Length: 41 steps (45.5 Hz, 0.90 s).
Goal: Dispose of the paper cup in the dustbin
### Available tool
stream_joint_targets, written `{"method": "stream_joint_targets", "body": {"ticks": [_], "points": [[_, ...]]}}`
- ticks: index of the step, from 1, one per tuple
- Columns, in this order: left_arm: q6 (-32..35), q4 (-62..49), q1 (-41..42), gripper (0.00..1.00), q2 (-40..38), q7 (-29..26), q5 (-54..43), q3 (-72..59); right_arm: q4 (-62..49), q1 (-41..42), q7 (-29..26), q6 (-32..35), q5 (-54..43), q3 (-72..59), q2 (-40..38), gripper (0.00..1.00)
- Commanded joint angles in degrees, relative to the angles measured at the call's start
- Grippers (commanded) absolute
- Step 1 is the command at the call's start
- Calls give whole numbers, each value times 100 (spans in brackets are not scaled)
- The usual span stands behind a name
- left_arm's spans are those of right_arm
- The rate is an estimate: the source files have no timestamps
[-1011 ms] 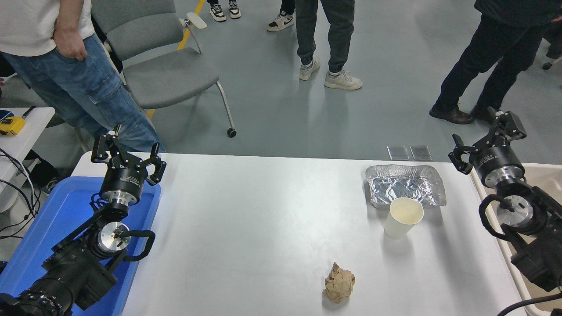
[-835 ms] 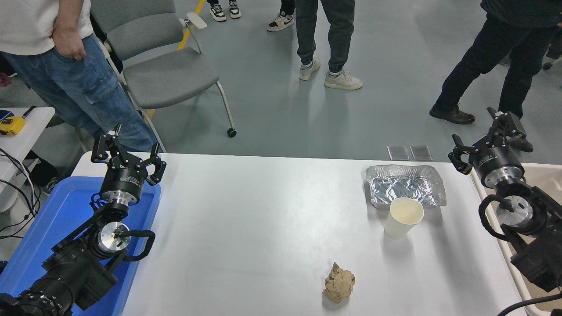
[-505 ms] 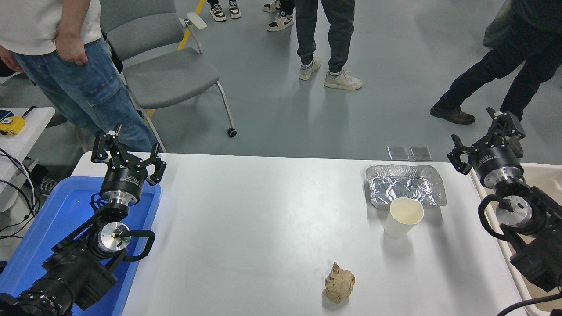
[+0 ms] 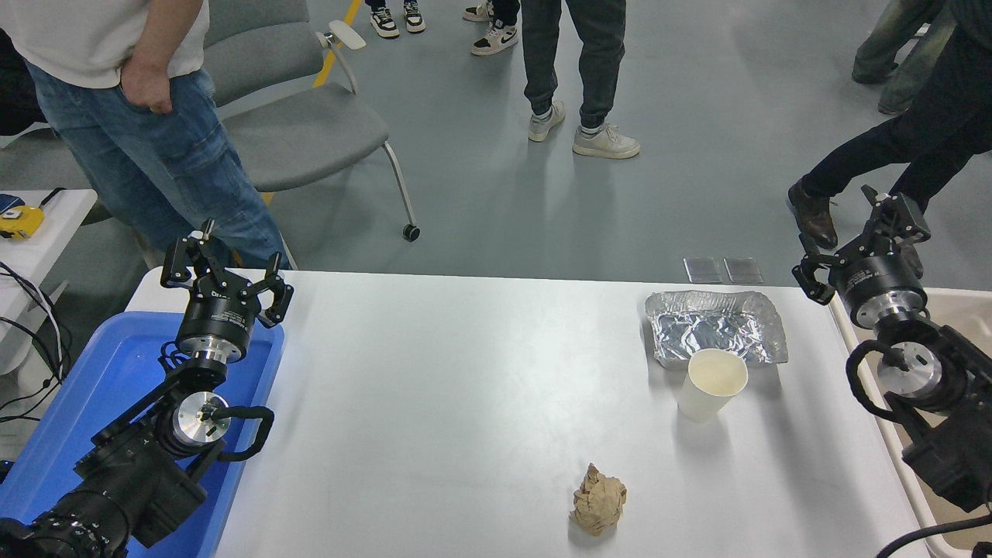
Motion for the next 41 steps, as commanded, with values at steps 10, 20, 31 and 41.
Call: {"method": "stream_joint_targets", "body": {"ticks": [10,20,31,41], "points": [[-10,0,-8,100,-1,0,0,0,-14,-30,-8,0,-2,14,-24,100],[-10,-9,-8,100,-10,0,0,0,-5,-56,-8,0,7,-20,-15,100],[-10,-18,-17,100,-10,0,0,0,74,-92,-52,18,7,-12,-32,100],[-10,-17,-8,100,-10,0,0,0,731,-109,-500,97,-116,-362,-304,100]]}}
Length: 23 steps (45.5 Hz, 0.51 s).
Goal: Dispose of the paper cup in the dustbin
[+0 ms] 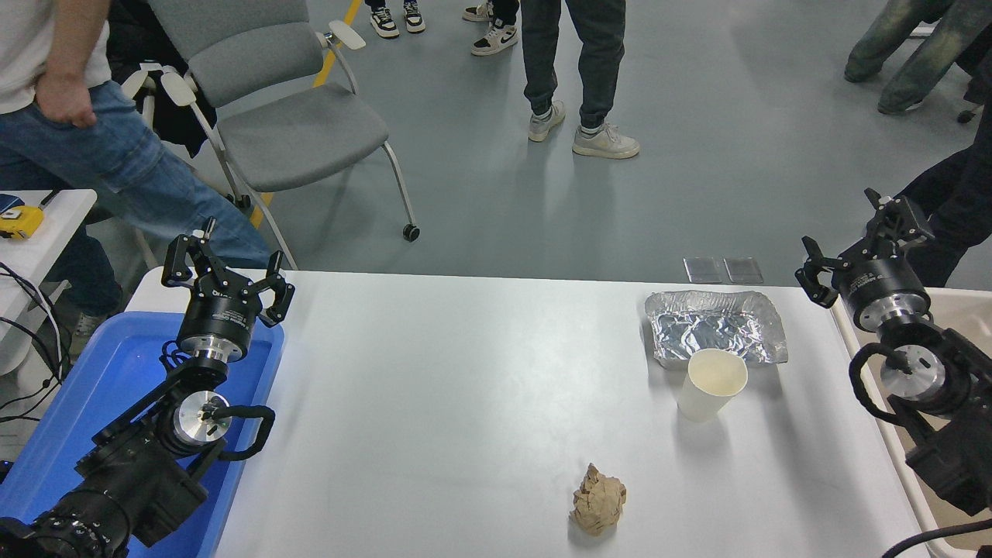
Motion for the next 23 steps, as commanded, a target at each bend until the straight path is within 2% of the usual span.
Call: {"method": "stream_joint_targets", "body": {"ticks": [1,7,17,23], "points": [[0,-5,-5,100,1,0,0,0,707,-35,-325,47,-125,-352,-315,100],[0,-5,3,100,1,0,0,0,1332,0,-325,47,-660,-853,-763,100],[0,4,3,100,1,0,0,0,1886,97,-316,21,-3076,-1477,-1098,100],[0,-5,3,100,1,0,0,0,2307,149,-325,12,-3877,-1697,-1317,100]]}}
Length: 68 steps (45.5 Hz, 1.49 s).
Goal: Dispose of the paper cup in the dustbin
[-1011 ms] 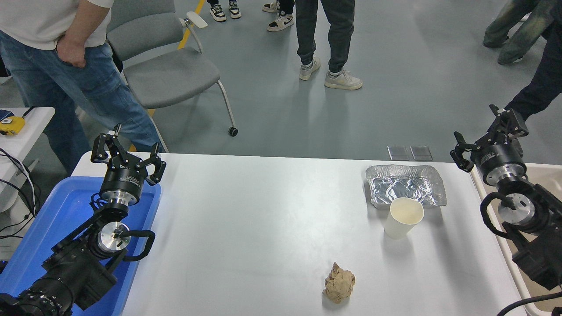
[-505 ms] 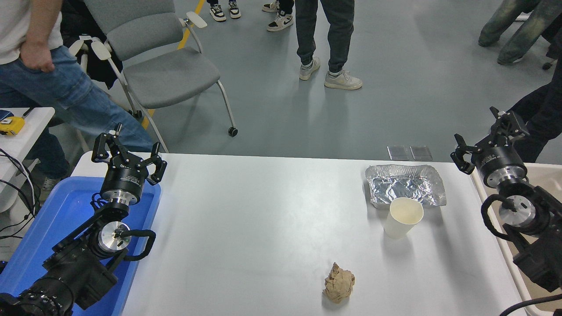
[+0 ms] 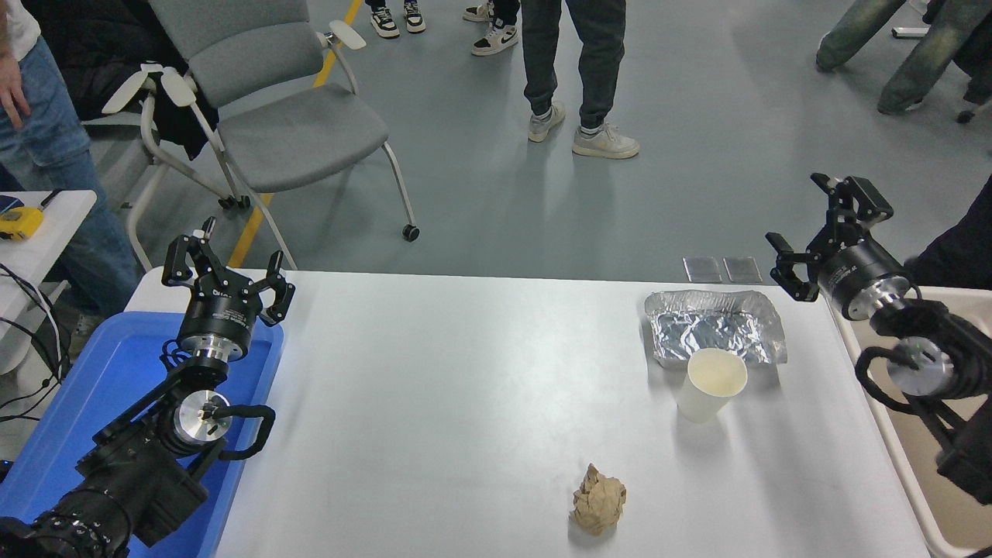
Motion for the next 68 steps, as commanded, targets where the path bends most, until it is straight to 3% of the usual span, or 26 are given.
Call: {"method": "stream_joint_targets", "body": {"ticks": [1,13,29,37,68], "points": [[0,-1,-5,100,1,0,0,0,814,138,-55,-12,-1757,-621,-476,100],[0,-1,-5,100,1,0,0,0,1254,1412,-55,-12,-2521,-2651,-1153,100],[0,-1,4,100,1,0,0,0,1281,2714,-3,-3,-3568,-4770,-1066,100],[0,-1,4,100,1,0,0,0,1167,2995,15,-3,-4218,-5526,-1013,100],[0,-1,4,100,-8,0,0,0,657,2934,24,-65,-4403,-6176,-670,100]]}}
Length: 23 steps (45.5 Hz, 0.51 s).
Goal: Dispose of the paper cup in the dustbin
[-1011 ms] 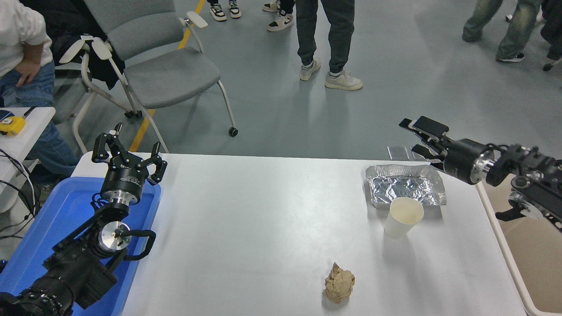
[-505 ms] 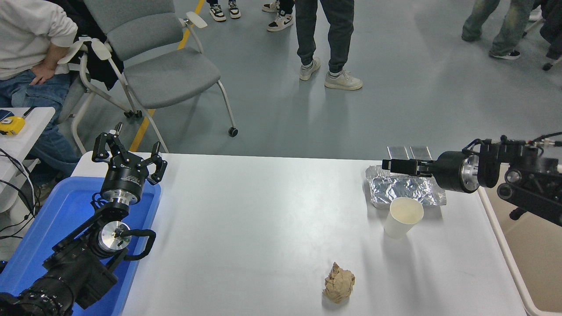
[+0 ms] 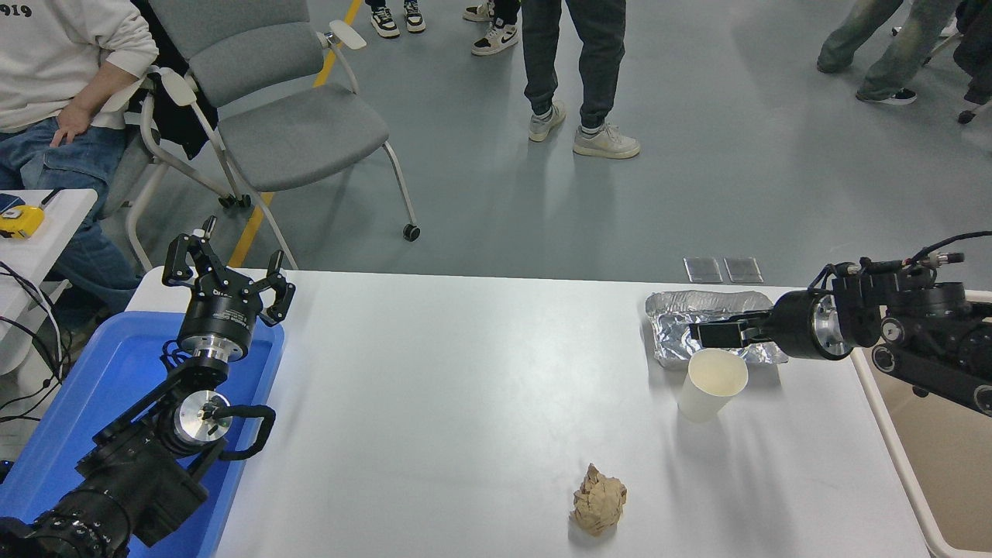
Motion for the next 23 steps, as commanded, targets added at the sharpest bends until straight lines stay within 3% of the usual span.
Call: {"method": "stream_joint_targets", "body": {"ticks": [1,23], "points": [[0,0,7,100,4,6,0,0,-131,-46,7,-16,-221,-299,50,100],[0,0,7,100,4,-3,0,0,-1080,-837,7,-544,-318,-361,498,100]]}}
